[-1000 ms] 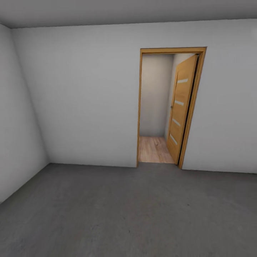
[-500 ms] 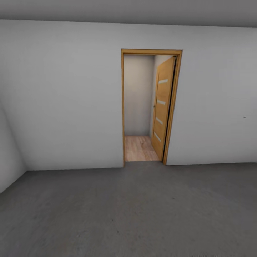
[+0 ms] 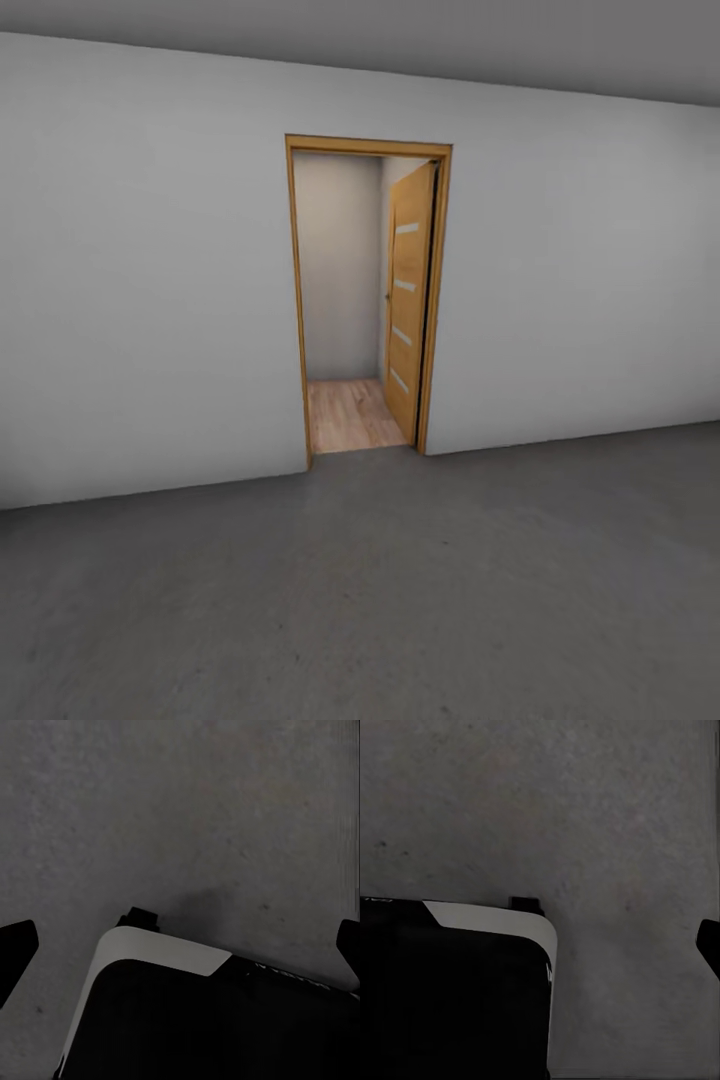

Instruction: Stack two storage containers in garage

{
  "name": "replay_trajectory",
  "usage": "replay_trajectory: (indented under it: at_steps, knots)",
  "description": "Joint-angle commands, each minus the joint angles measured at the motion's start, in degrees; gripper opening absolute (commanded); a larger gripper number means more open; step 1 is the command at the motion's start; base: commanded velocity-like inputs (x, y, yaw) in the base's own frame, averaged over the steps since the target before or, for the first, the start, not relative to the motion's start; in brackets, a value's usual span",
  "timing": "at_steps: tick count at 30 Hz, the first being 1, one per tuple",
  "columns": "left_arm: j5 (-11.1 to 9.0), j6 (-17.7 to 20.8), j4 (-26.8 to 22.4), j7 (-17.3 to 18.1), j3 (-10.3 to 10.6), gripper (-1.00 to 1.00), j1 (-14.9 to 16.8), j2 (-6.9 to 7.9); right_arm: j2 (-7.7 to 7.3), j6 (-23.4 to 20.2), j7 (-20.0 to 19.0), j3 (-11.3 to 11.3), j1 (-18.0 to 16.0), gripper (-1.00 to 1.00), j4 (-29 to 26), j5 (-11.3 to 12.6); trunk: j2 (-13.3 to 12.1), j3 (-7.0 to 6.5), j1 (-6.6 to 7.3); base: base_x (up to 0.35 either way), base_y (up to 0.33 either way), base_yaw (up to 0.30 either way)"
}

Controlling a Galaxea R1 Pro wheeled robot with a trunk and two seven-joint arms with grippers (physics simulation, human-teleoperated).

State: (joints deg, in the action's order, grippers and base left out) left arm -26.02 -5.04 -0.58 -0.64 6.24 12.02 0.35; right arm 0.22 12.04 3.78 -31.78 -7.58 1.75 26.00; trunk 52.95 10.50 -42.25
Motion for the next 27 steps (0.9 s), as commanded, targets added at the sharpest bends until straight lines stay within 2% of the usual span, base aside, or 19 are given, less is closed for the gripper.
replay_trajectory:
  at_steps: [1,15,20,27]
  knots:
    - [-0.45,-0.15,0.01,-0.07,0.47,1.00,0.02,-0.01,0.04,0.28,0.00,-0.50,-0.08,1.00,0.18,0.44,0.06,0.08,-0.01,0.000,0.000,-0.293]
    - [-0.85,-0.14,0.14,0.01,0.51,1.00,0.01,0.00,0.04,0.13,-0.09,-0.52,-0.10,1.00,0.18,0.45,0.06,0.08,-0.01,0.000,0.000,-0.282]
    - [-0.58,0.17,0.21,-0.08,0.68,1.00,0.02,0.02,0.04,-0.32,-0.02,-0.59,-0.08,1.00,0.18,0.24,0.06,0.08,-0.01,0.140,0.000,-0.079]
    - [-0.66,0.83,0.24,-0.22,0.78,1.00,0.02,0.11,-0.02,-0.36,-0.04,-0.91,-0.07,1.00,0.12,0.06,0.06,0.08,-0.01,0.294,0.000,-0.013]
